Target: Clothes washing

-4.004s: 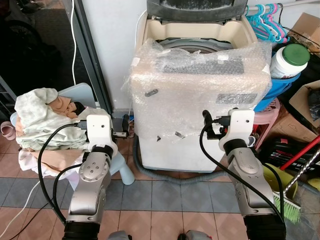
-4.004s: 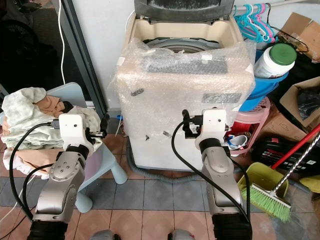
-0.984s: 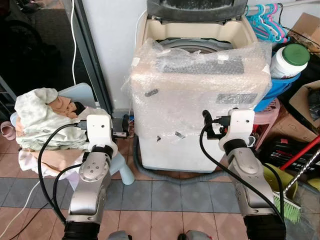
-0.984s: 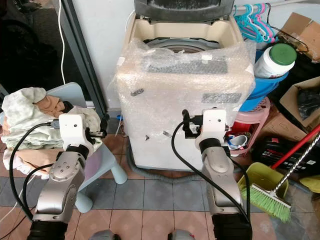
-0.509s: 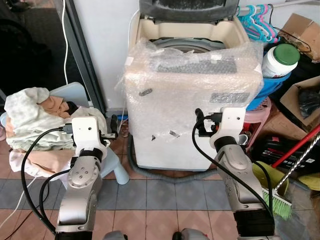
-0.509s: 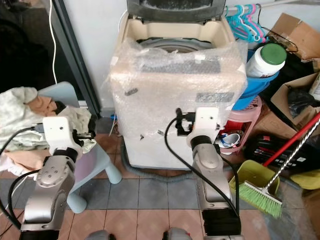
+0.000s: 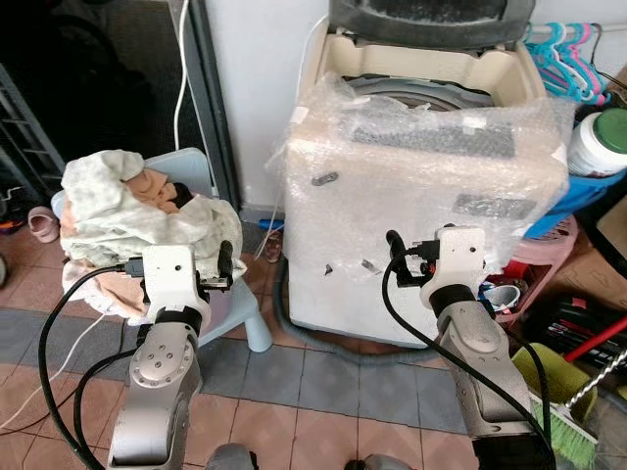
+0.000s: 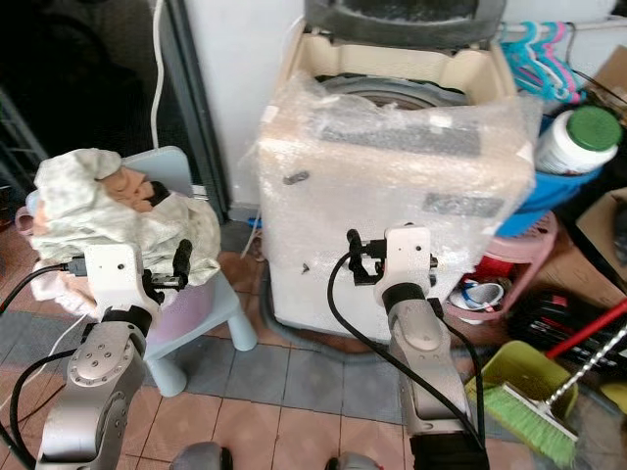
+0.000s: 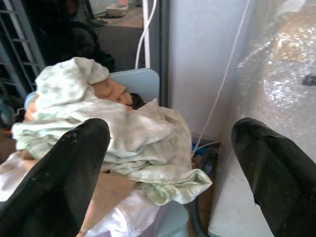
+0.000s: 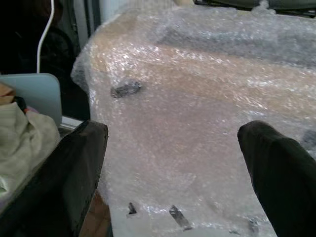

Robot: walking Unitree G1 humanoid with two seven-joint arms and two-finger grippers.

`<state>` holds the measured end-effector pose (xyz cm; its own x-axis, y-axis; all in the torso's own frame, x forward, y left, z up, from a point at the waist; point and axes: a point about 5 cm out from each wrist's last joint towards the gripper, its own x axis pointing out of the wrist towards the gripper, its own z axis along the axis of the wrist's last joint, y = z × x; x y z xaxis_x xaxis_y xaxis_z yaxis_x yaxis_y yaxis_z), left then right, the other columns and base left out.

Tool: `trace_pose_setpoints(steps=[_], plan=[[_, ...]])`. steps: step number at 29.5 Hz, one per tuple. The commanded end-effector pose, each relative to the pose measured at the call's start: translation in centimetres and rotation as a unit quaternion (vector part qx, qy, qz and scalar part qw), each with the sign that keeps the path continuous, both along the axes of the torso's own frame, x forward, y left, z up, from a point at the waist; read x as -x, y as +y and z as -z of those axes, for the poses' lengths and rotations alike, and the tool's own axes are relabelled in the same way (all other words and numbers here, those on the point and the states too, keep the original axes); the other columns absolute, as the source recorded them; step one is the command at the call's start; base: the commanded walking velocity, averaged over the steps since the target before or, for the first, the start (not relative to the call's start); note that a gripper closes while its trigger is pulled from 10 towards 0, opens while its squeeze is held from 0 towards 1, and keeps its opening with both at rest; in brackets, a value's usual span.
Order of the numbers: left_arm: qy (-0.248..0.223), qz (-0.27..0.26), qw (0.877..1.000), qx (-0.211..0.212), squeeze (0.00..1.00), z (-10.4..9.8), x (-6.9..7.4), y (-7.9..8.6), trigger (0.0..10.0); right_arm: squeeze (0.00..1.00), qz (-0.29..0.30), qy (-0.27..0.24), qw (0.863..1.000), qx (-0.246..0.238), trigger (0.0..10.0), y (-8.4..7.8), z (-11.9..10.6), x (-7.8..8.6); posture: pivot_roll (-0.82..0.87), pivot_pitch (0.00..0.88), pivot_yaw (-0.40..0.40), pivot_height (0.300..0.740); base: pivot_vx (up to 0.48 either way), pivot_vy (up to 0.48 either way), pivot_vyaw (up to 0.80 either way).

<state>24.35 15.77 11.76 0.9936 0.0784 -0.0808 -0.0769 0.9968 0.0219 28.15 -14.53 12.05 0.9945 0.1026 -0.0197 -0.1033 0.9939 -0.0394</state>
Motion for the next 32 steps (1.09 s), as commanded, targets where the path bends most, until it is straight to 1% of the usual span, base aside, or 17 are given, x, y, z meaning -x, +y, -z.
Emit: trace_pose_setpoints(steps=[1,7,9,10,13,20,26,29,30,32], plan=[[-0.009,-0.006,1.000,-0.006,0.00,-0.63,-0.11,0.19,10.0,0.00,-0.005,-0.013,1.000,-0.008,10.0,-0.08,-0.69,-0.42,0.02,0.000,0.000,0.740,0.000,0.000,0.80],[-0.002,-0.014,1.000,0.002,0.00,-0.74,-0.24,0.18,10.0,0.00,-0.022,-0.017,1.000,-0.015,10.0,0.17,-1.03,-0.74,0.02,0.000,-0.005,0.740,0.000,0.000,0.80],[-0.009,-0.018,1.000,-0.002,0.00,-0.92,-0.31,0.20,10.0,0.00,-0.025,-0.019,0.999,-0.012,10.0,0.25,-1.18,-0.75,0.01,0.000,-0.005,0.740,0.000,0.000,0.80],[-0.017,-0.026,0.999,-0.014,0.00,-1.02,-0.35,0.36,10.0,0.00,-0.032,-0.020,0.999,-0.011,10.0,0.36,-1.22,-0.69,0.02,0.000,-0.004,0.740,0.000,0.000,0.80],[-0.015,-0.035,0.999,-0.006,0.00,-0.90,-0.38,0.53,10.0,0.00,-0.034,-0.017,0.999,-0.013,10.0,0.44,-1.06,-0.57,0.02,0.000,-0.002,0.740,0.000,0.000,0.80],[-0.009,-0.020,1.000,-0.001,0.00,-0.95,-0.46,0.42,10.0,0.00,-0.041,-0.016,0.999,-0.017,10.0,0.71,-0.98,-0.56,0.01,0.000,-0.001,0.740,0.000,0.000,0.80],[-0.005,-0.022,1.000,-0.001,0.00,-0.84,-0.47,0.36,10.0,0.00,-0.050,-0.015,0.998,-0.020,10.0,0.69,-1.00,-0.58,0.01,0.000,0.003,0.740,0.000,0.000,0.80],[0.000,-0.031,0.999,0.006,0.00,-0.77,-0.48,0.37,10.0,0.00,-0.051,-0.014,0.998,-0.019,10.0,0.65,-0.96,-0.61,0.01,0.000,0.004,0.740,0.000,0.000,0.80],[0.008,-0.032,0.999,0.020,0.00,-0.66,-0.49,0.39,10.0,0.00,-0.054,-0.012,0.998,-0.020,10.0,0.70,-0.94,-0.62,0.01,0.000,0.004,0.740,0.000,0.000,0.80],[0.009,-0.032,0.999,0.019,0.00,-0.61,-0.44,0.56,10.0,0.00,-0.058,-0.010,0.998,-0.021,10.0,0.81,-0.82,-0.56,0.01,0.000,0.006,0.740,0.000,0.000,0.80]])
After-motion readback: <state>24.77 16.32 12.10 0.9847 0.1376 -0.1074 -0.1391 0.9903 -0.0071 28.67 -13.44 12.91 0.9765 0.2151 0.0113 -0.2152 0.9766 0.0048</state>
